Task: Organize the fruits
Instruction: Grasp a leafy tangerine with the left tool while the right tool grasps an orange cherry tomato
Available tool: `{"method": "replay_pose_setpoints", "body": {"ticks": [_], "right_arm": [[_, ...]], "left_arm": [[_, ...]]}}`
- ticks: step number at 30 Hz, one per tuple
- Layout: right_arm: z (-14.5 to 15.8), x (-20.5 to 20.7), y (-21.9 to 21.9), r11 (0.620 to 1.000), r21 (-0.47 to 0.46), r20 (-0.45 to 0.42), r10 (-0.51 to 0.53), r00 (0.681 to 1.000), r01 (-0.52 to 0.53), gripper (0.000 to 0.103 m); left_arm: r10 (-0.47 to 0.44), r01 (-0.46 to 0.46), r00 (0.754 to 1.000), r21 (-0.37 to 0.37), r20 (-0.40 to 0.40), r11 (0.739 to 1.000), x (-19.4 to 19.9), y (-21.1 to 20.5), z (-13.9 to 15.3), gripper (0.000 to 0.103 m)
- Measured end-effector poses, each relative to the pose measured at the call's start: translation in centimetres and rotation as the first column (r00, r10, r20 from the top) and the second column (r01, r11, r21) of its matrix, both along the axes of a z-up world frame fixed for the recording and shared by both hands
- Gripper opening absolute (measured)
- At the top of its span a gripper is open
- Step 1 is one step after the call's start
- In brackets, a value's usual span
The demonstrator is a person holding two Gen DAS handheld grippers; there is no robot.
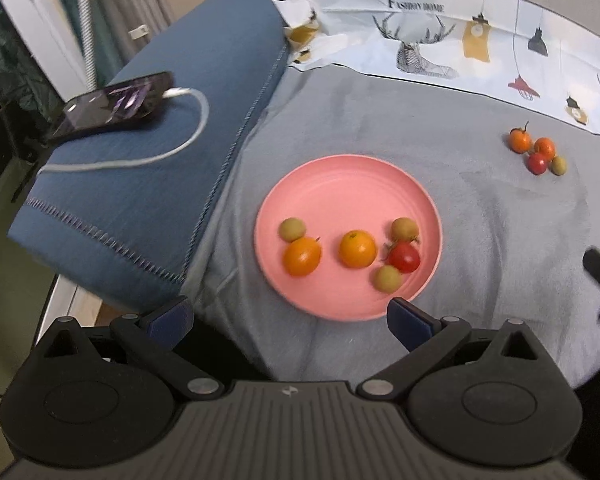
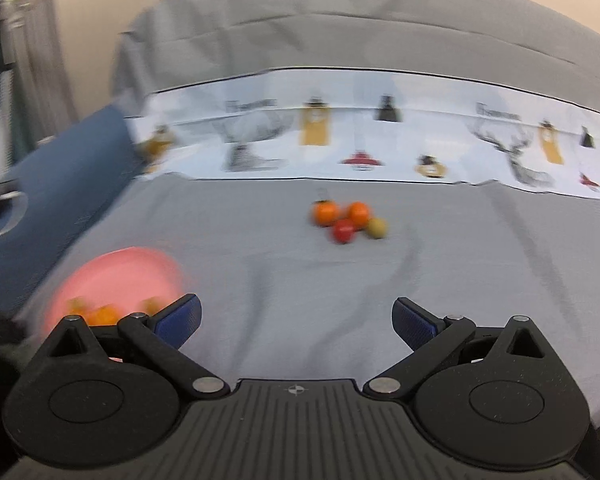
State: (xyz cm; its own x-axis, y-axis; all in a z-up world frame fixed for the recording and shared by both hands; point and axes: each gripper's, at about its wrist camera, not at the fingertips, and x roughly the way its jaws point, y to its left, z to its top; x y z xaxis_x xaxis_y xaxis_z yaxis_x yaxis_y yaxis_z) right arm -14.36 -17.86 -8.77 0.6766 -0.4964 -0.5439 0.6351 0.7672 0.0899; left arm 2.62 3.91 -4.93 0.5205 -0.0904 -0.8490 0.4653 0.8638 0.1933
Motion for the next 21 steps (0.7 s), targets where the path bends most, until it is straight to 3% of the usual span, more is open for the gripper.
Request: {"method": "replay_pose_setpoints", "body": {"ticks": [9,18,21], "right_arm": [[-7.0,6.2,-13.1,0.987,-0.027,-0.044,-0.161,0.986,0.159,0.097],[-8.3,12.9,-17.6,0.999,-0.037,-0.004,-0.033,0.999,0.032,0.094],[-8.4,14.8,-18.2,0.999,-0.041,-0.019,0.028,0.999,-0.028,0.072]], "left_arm": [[-0.037,0.037,0.997,-0.007,-0.073,0.999,3.7,-7.8,-2.0,0.103],[-0.033,0.034,0.993,0.007,-0.110,0.999,8.4,-15.3,-4.8,0.103],[-0.034,0.034,0.994,0.002,-0.108,0.999,9.6,-17.3,-5.4,0.103]]}}
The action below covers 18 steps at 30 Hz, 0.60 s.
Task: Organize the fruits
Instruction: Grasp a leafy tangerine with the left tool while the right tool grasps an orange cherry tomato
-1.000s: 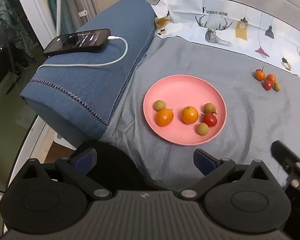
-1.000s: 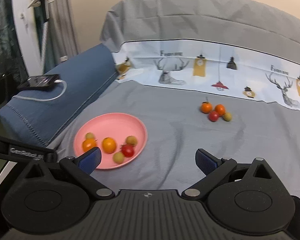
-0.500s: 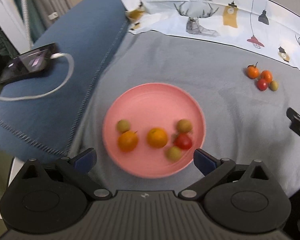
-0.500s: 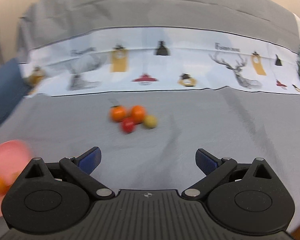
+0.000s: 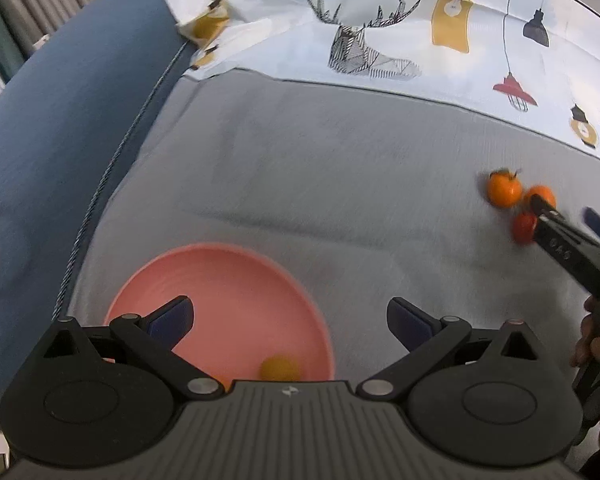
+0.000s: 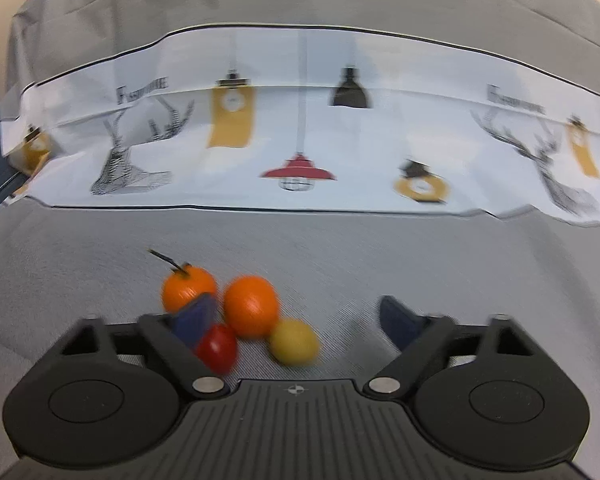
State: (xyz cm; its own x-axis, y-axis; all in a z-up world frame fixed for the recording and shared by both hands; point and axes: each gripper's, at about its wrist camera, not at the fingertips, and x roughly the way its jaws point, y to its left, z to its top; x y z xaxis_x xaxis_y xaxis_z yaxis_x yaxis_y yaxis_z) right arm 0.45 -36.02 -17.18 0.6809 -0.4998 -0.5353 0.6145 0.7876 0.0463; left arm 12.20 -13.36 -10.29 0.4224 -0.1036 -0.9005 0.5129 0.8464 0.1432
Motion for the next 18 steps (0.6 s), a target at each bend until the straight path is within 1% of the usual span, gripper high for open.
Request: {"method": "replay_pose_setpoints", "body": {"ticks": [1,2,3,4,6,7,9,11,13,15,16,18], "right_arm": [[-0.1,0.6,-0.3,1.000,0.009,-0.011,0.016,1.000,-0.016,0.062],[-0.3,1.1,-0.4,0.999,0.021,-0.023,0.035,0.999,-0.034,0.049],[-0.3,1.4,-0.5,0.998,0.024,-0.026,0.052,0.998,-0.051,0.038],[-0.1,1.3,-0.4,0.999,0.008,-0.030,0.037,0.999,-0.037,0.034],[0.6,0.2,-0.8,1.000,-0.003,0.005,-0.012,1.000,0.012,0.034],[1.1,-0.7,-1.4,0.998,0.004,0.037,-0.055,0.998,0.055,0.034],[1.8,-2.7,-3.0,0.987,-0.003,0.065,-0.163,0.984,0.164,0.034],[1.5,-4.5,-4.9,0.958,-0.014,0.065,-0.284,0.957,0.285,0.034],[0.4,-5.9,-7.0,0.922,-0.007,0.032,-0.388,0.921,0.388,0.034],[-0.9,-6.8,-8.7,0.895,0.030,0.000,-0.446,0.895,0.445,0.035],[-1.3,-7.1,-9.3,0.890,0.054,0.005,-0.454,0.891,0.453,0.035],[-1.7,-7.0,-9.5,0.892,0.052,0.004,-0.451,0.893,0.450,0.035]], "left_arm": [[-0.001,0.001,1.000,-0.001,0.004,1.000,0.3,-0.6,-0.1,0.103],[-0.005,0.005,1.000,-0.003,0.009,1.000,0.5,-1.2,-0.3,0.103],[-0.009,0.009,1.000,-0.005,0.011,1.000,0.7,-1.8,-0.4,0.103],[-0.017,0.017,1.000,-0.009,0.009,1.000,0.9,-2.5,-0.5,0.103],[-0.032,0.032,0.999,-0.028,-0.005,0.999,1.2,-3.6,-0.8,0.103],[-0.043,0.042,0.999,-0.047,-0.027,0.998,1.5,-4.4,-1.0,0.103],[-0.056,0.048,0.995,-0.087,-0.084,0.995,2.1,-5.8,-1.3,0.103],[-0.068,0.050,0.990,-0.141,-0.123,0.989,2.7,-7.7,-1.7,0.103],[-0.094,0.069,0.986,-0.172,-0.140,0.983,3.0,-10.0,-2.0,0.103],[-0.138,0.104,0.976,-0.192,-0.170,0.976,3.2,-12.4,-2.6,0.103],[-0.159,0.121,0.970,-0.200,-0.185,0.972,3.3,-13.6,-3.0,0.103],[-0.205,0.165,0.957,-0.195,-0.205,0.967,3.5,-15.7,-4.1,0.103]]}}
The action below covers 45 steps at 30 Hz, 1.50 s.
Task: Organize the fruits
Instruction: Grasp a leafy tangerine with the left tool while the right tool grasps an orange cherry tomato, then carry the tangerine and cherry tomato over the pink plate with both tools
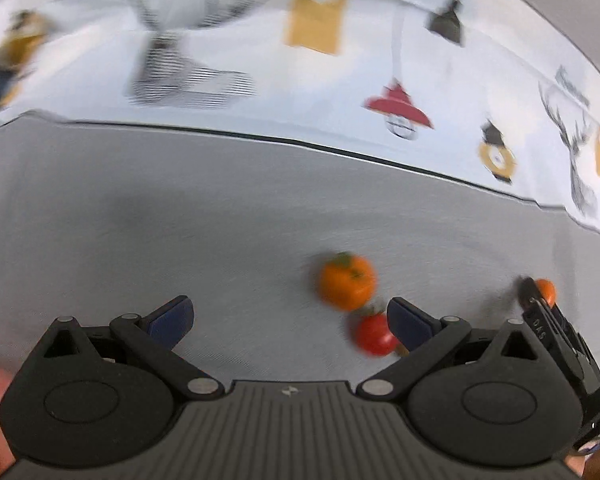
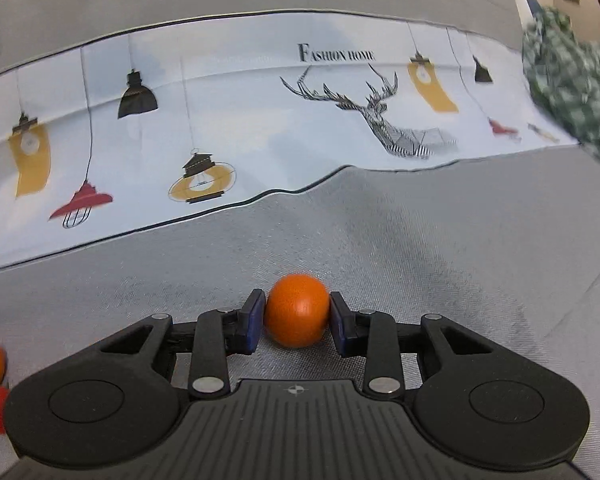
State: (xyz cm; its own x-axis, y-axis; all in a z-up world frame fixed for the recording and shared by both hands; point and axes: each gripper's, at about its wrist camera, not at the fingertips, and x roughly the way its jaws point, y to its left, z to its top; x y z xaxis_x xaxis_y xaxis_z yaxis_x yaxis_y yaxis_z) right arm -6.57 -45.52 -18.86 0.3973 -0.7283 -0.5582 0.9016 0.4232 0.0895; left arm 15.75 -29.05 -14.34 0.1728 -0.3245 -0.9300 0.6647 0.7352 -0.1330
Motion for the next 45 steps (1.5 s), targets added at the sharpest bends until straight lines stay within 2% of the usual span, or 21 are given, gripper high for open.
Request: {"method": "replay_pose_setpoints", "body": {"ticks": [2,5,7,8,9,10,12,15,17,21,25,28,31,36,39,42,45], "right_arm": [[-0.4,0.3,0.3,1.000,-0.026,-0.023,0.009,1.000,-0.010,0.035],[-0.7,0.5,0.6,0.999,-0.041,-0.029,0.013,0.999,-0.014,0.035],[-0.7,0.6,0.7,0.999,-0.045,-0.032,0.013,0.999,-0.014,0.035],[-0.7,0.6,0.7,0.999,-0.048,-0.033,0.012,0.999,-0.013,0.035],[-0.6,0.6,0.7,0.999,-0.050,-0.032,0.009,0.999,-0.011,0.035],[-0.6,0.5,0.5,0.999,-0.050,-0.026,0.008,1.000,-0.009,0.035],[-0.5,0.4,0.7,0.998,-0.057,-0.013,0.004,1.000,-0.005,0.035],[0.1,0.1,1.3,0.996,-0.089,0.007,-0.006,1.000,0.006,0.035],[0.9,-0.1,2.0,0.994,-0.108,0.014,-0.006,1.000,0.007,0.035],[3.9,-1.8,5.3,0.994,-0.097,0.073,0.063,0.995,-0.056,0.035],[7.0,-5.4,11.8,0.984,-0.051,0.126,0.175,0.976,-0.170,0.035],[8.6,-8.0,17.8,0.958,0.002,0.138,0.283,0.949,-0.286,0.035],[9.8,-9.6,23.6,0.909,0.050,0.126,0.406,0.905,-0.414,0.035],[11.9,-10.3,31.1,0.835,0.060,0.107,0.540,0.835,-0.547,0.035],[12.8,-10.2,34.3,0.794,0.062,0.100,0.598,0.796,-0.604,0.035],[13.9,-10.5,37.3,0.759,0.014,0.056,0.650,0.758,-0.651,0.035],[14.9,-11.2,39.1,0.748,-0.030,0.027,0.664,0.748,-0.663,0.035]], "left_arm": [[-0.035,0.035,0.999,0.028,-0.016,0.999,0.3,-1.9,-1.5,0.103],[-0.036,0.040,0.998,0.072,-0.055,0.997,1.0,-3.6,-3.6,0.103],[-0.017,0.022,0.997,0.061,-0.081,0.998,1.1,-3.6,-4.2,0.097],[0.006,-0.004,0.998,0.039,-0.057,0.999,1.1,-3.3,-3.9,0.078],[0.008,-0.007,0.999,0.017,-0.047,1.000,1.1,-3.0,-3.5,0.052],[0.001,-0.001,0.998,-0.006,-0.068,1.000,1.2,-2.8,-3.2,0.040],[0.021,-0.023,0.996,-0.021,-0.089,0.999,1.5,-2.1,-2.5,0.040],[0.015,-0.015,1.000,-0.003,-0.019,1.000,1.3,-1.2,-1.2,0.040],[0.035,-0.035,0.999,-0.004,-0.017,0.999,1.5,0.6,0.1,0.040],[0.048,-0.049,0.998,0.026,0.029,0.998,0.1,6.1,3.6,0.040],[0.039,-0.043,0.998,0.065,0.059,0.997,-3.0,13.9,6.7,0.040],[0.068,-0.073,0.996,0.085,0.059,0.994,-5.7,20.1,8.0,0.040],[0.106,-0.111,0.993,0.094,0.047,0.989,-8.2,26.0,8.8,0.040],[0.184,-0.187,0.982,0.079,0.038,0.979,-11.1,34.0,9.7,0.040],[0.215,-0.217,0.975,0.045,0.050,0.975,-12.5,37.5,10.3,0.040],[0.231,-0.232,0.971,0.007,0.056,0.973,-13.9,39.9,10.7,0.040],[0.247,-0.245,0.967,-0.034,0.055,0.969,-15.0,41.9,11.1,0.040]]}}
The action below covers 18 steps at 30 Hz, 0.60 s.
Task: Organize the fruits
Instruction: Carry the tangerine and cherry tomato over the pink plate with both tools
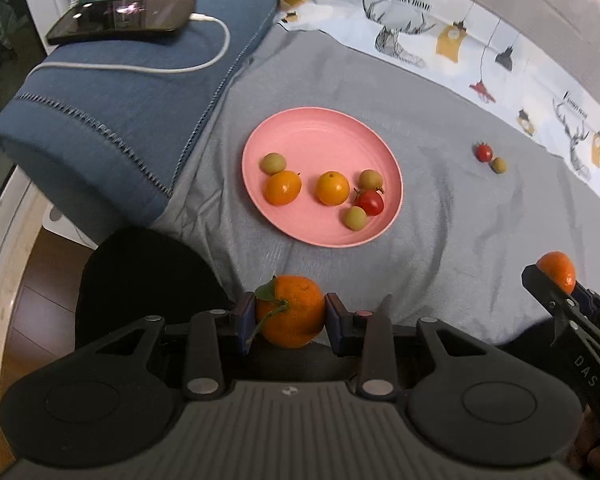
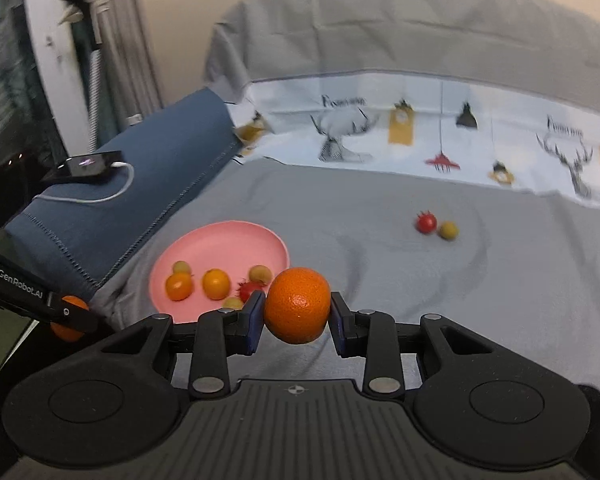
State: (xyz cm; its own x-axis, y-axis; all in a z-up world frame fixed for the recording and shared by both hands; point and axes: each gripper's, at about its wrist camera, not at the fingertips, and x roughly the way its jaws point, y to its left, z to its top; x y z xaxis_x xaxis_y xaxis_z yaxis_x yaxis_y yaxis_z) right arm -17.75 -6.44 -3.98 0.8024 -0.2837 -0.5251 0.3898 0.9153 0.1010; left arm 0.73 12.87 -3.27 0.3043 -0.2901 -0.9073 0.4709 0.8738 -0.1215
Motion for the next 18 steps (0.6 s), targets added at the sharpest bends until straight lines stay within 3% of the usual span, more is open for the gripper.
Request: {"method": "replay_pose_setpoints", "body": {"ticks": [7,18], "right_arm": [[1.1,-1.1,1.4,0.999,-0.052,-0.003,-0.010,1.000,0.010,0.035],[1.3,-0.9,2.3,0.995,-0.104,-0.014,0.006,1.000,-0.007,0.035]], "left_arm": [[0.003,-0.002,1.000,-0.063,0.018,0.998,-1.3,1.5,0.5,0.040],[0.011,-0.007,0.999,-0.102,0.037,0.995,-1.2,2.1,0.8,0.040]]}}
